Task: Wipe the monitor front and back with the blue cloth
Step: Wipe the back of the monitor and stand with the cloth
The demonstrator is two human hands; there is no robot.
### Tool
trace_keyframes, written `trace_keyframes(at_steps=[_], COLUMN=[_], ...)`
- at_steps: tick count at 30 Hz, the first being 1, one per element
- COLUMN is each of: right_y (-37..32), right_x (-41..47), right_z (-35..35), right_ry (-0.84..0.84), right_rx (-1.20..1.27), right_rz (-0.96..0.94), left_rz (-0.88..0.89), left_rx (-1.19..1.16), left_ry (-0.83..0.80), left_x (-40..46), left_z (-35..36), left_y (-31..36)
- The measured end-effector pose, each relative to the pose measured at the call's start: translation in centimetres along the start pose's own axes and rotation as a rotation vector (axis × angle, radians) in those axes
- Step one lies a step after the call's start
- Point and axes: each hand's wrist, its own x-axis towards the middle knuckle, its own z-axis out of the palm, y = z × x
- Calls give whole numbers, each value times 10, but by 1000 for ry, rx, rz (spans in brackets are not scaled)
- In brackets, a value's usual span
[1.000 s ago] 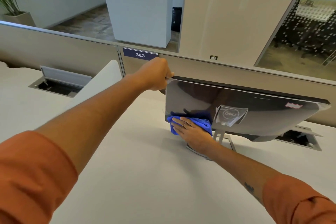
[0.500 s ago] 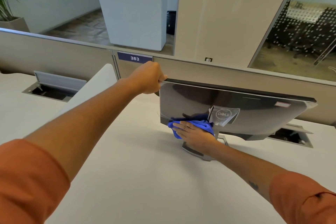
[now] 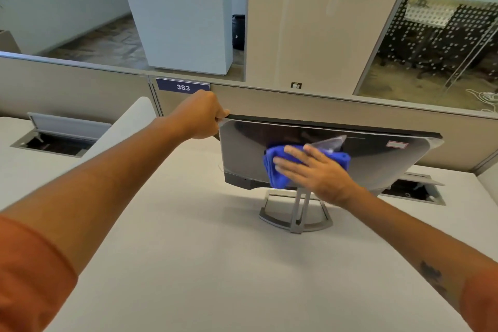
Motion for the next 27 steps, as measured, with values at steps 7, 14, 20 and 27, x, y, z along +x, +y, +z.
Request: trace_keyframes(at_steps=[7,14,20,27], right_y=[15,-35,-8,-43], right_x=[-5,-31,4,3], right_z=[-10,18,-5,14], right_ry=[307,13,362,174], right_rx=[69,120,199,172], right_rz=[516,222,730,410], left_rz=[24,21,27,34], left_rx=[3,34,45,53], left_ry=[15,10,8,1], left_x=[0,2,2,4], left_z=[1,-2,-3,-3], left_y=[-1,1,1,1])
